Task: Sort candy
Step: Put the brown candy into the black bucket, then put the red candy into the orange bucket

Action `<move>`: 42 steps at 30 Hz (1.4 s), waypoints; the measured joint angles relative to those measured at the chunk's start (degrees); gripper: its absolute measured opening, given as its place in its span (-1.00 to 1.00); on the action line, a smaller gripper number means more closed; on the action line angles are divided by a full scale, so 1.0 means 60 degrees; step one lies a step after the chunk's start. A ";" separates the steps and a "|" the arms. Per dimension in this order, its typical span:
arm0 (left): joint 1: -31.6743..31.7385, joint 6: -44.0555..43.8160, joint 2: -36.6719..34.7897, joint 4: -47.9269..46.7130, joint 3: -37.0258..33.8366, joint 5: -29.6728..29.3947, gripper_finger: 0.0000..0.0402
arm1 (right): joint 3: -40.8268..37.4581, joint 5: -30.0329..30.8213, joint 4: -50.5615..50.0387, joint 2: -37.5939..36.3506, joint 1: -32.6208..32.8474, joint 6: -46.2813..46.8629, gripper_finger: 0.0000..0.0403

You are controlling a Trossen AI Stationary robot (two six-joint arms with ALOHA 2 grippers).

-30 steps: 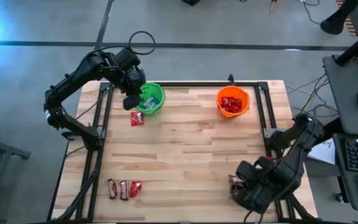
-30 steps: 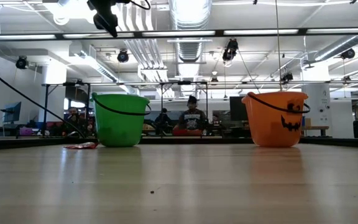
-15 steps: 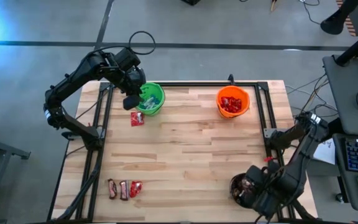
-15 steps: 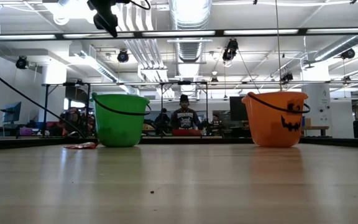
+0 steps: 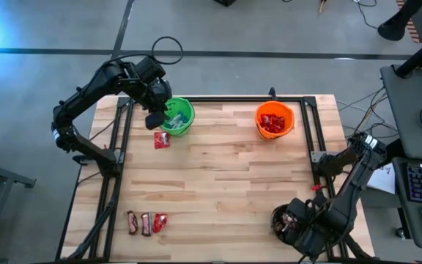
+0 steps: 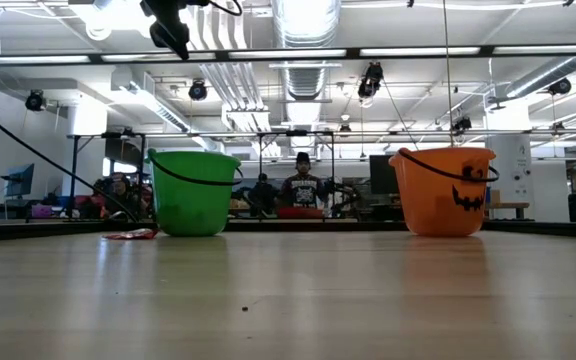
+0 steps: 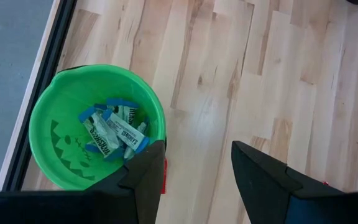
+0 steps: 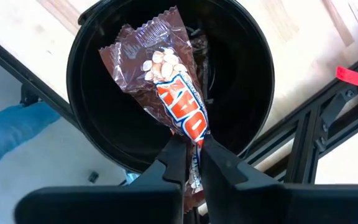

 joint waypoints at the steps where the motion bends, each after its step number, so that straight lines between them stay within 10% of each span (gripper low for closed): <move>1: 0.0000 0.0000 0.0000 0.0000 0.0000 -0.0002 -0.16 | 0.0000 0.0001 0.0003 0.0003 0.0000 0.0000 -0.84; 15: 0.0000 -0.0076 0.0000 -0.0003 0.0000 0.0000 -0.16 | 0.0000 0.0279 0.0010 0.0010 0.0000 -0.0467 -0.23; 33: -0.0344 -0.0580 -0.0275 -0.0783 -0.0115 0.0798 -0.46 | 0.0000 0.3030 -0.0116 0.0014 -0.1683 -0.2093 -0.28; 42: -0.1058 -0.2016 -0.1683 -0.0783 -0.2426 0.0790 -0.39 | 0.0000 0.4014 -0.0683 -0.0083 -0.2731 -0.3151 -0.20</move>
